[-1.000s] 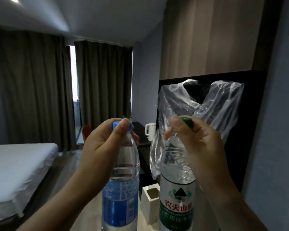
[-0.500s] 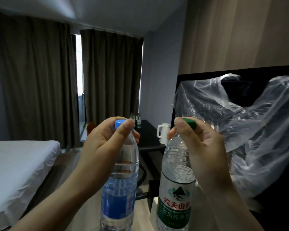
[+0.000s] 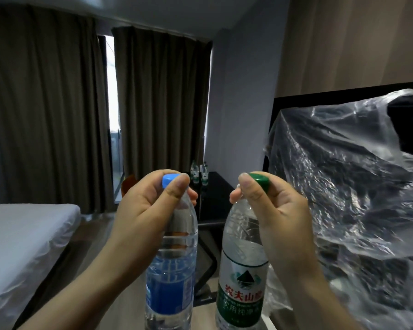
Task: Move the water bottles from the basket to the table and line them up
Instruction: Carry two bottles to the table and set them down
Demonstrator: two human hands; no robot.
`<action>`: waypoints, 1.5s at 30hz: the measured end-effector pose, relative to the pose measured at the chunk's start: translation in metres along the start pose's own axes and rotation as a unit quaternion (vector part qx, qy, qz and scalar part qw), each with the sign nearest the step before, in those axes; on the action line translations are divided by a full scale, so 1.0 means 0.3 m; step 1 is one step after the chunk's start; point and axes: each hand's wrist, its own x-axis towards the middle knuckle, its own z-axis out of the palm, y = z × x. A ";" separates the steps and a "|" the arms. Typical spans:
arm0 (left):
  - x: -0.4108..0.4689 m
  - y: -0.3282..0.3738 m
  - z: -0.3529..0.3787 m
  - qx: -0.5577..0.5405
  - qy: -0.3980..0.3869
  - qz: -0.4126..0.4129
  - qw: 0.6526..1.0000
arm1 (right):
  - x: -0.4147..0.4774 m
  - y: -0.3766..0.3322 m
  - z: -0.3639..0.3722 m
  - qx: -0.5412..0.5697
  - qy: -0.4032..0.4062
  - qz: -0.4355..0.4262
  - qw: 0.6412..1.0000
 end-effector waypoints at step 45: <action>1.609 -1.666 -0.254 0.003 -0.018 -0.095 0.995 | 1.266 1.717 0.956 0.016 0.025 0.118 0.993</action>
